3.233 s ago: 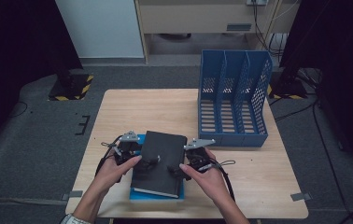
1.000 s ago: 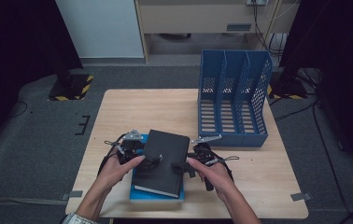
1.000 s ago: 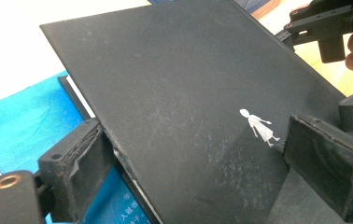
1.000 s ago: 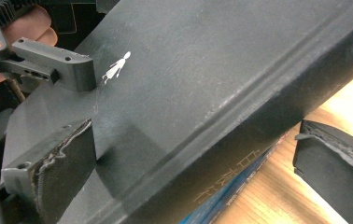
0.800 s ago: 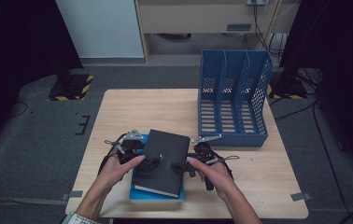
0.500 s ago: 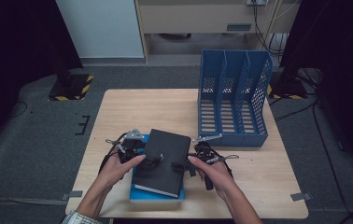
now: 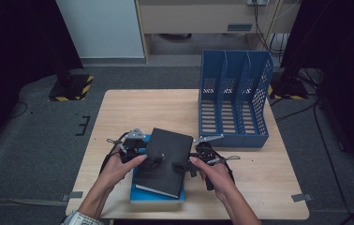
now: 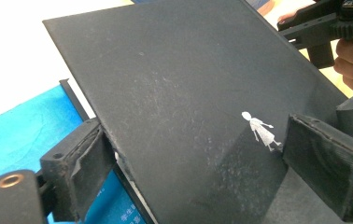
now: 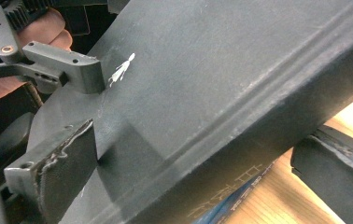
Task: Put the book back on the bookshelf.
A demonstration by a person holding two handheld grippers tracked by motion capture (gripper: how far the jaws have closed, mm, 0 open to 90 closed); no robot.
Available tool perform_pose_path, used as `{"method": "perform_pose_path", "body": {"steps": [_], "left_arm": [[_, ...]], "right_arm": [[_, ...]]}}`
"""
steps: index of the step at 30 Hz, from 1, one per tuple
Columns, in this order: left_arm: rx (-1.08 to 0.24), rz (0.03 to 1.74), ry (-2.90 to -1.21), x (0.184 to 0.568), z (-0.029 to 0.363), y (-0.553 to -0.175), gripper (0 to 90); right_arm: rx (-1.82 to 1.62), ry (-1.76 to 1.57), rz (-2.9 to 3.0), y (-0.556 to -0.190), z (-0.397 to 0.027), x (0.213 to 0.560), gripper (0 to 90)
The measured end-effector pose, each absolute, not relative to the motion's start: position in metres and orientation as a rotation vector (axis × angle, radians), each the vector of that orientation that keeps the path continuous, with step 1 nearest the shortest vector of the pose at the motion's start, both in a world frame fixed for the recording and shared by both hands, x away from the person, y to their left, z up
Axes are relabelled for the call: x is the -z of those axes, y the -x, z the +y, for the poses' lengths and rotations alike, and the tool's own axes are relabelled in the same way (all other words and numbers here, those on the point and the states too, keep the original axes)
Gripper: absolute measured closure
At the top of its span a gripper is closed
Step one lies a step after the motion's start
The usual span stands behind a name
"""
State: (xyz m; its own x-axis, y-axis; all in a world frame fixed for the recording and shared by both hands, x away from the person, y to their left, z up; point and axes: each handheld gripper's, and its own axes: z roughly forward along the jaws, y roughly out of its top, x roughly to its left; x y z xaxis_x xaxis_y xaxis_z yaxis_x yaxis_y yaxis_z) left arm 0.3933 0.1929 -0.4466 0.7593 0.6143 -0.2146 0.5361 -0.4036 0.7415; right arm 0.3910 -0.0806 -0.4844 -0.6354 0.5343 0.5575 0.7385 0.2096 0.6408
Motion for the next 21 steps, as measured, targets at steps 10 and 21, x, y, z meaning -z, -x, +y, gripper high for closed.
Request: {"method": "perform_pose_path", "body": {"steps": [10, 21], "left_arm": [[-0.14, 0.851, -2.065, 0.436, 0.198, -0.393, 20.2], [-0.183, 0.85, -2.04, 0.416, 0.213, -0.394, 32.7]], "right_arm": [[1.45, 1.208, -2.323, -0.388, -0.082, 0.471, 5.5], [1.486, 1.162, -2.469, -0.393, -0.074, 0.442, 10.2]]}}
